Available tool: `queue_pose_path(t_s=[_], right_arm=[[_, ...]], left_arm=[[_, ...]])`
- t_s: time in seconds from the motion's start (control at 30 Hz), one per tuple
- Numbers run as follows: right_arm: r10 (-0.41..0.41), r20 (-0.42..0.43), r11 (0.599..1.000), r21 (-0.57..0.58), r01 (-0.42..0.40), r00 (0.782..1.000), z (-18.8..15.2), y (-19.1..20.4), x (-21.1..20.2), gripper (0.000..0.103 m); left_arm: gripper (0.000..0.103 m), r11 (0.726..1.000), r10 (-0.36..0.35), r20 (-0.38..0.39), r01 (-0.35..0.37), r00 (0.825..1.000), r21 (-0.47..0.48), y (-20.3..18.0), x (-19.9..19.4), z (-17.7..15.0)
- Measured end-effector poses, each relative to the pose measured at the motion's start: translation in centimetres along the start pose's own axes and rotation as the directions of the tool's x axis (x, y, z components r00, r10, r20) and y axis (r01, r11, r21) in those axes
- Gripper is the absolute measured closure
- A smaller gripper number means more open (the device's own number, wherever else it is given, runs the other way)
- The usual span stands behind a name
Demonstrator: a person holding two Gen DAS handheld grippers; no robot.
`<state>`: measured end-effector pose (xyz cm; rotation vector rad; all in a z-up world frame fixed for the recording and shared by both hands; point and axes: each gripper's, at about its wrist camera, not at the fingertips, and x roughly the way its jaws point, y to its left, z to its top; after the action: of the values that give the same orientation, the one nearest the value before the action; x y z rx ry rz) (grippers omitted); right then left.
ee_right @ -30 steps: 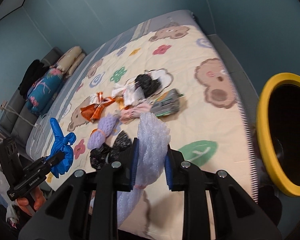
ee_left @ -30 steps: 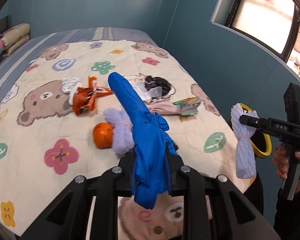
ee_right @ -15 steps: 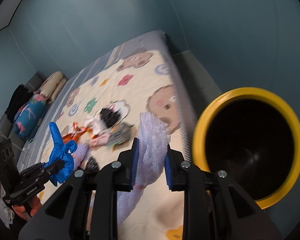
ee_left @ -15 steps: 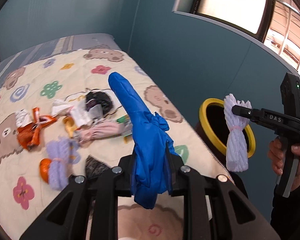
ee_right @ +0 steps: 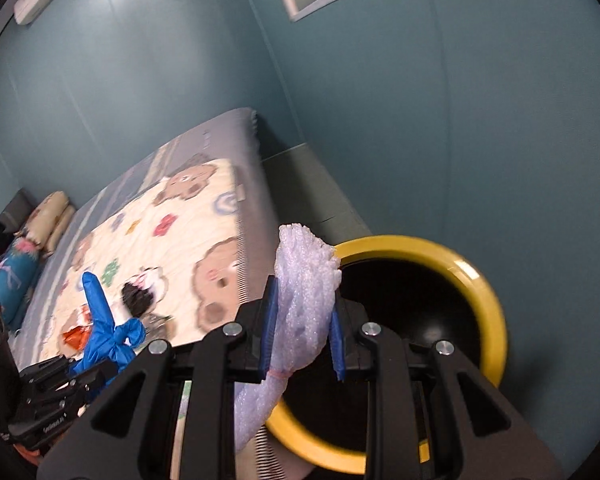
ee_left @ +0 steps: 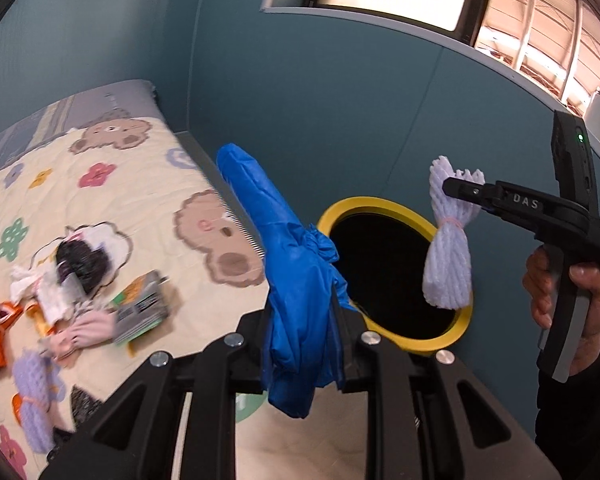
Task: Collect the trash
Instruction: 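Carry the glove and foam net to the yellow bin and open both tools, then move both open tools back over the bed toward the trash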
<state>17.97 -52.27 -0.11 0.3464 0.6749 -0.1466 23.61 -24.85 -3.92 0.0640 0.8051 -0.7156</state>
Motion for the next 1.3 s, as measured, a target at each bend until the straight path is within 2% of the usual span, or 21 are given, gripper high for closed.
queue_pose_path(t_s=[0.2, 0.53, 0.7, 0.83, 0.97, 1.13, 1.2, 1.3], right_arm=[[-0.102, 0.033, 0.995, -0.001, 0.102, 0.994, 1.1, -2.8, 0.4, 0.08], [-0.177, 0.025, 0.984, 0.022, 0.176, 0.984, 1.6, -6.1, 2.3, 0.08], [-0.22, 0.026, 0.975, 0.015, 0.22, 0.975, 2.0, -6.7, 4.0, 0.079], [-0.236, 0.034, 0.972, 0.005, 0.236, 0.971, 1.8, -6.7, 4.1, 0.075], [-0.241, 0.035, 0.97, 0.007, 0.241, 0.97, 1.9, -6.6, 4.0, 0.071], [-0.248, 0.031, 0.969, 0.02, 0.248, 0.968, 2.0, -6.6, 3.9, 0.057], [-0.252, 0.022, 0.968, 0.023, 0.252, 0.967, 1.9, -6.5, 3.8, 0.057], [-0.249, 0.015, 0.968, 0.032, 0.249, 0.968, 1.6, -6.4, 3.3, 0.051]], left_arm=[[0.083, 0.998, -0.058, -0.039, 0.06, 0.998, 0.036, -3.0, 4.0, 1.3], [0.082, 0.989, -0.131, -0.096, 0.137, 0.987, 0.056, -6.7, 9.8, 2.0], [0.081, 0.989, -0.136, -0.107, 0.141, 0.985, 0.045, -7.4, 11.5, 2.0], [0.074, 0.988, -0.149, -0.119, 0.152, 0.982, 0.018, -6.9, 12.1, 1.7], [0.061, 0.989, -0.143, -0.107, 0.145, 0.984, 0.016, -6.8, 11.7, 1.7], [0.045, 0.991, -0.133, -0.094, 0.133, 0.987, -0.005, -6.2, 10.8, 1.6], [0.037, 0.992, -0.125, -0.087, 0.124, 0.988, -0.018, -6.0, 9.8, 1.2], [0.028, 0.994, -0.109, -0.077, 0.106, 0.991, -0.04, -5.0, 8.8, 1.0]])
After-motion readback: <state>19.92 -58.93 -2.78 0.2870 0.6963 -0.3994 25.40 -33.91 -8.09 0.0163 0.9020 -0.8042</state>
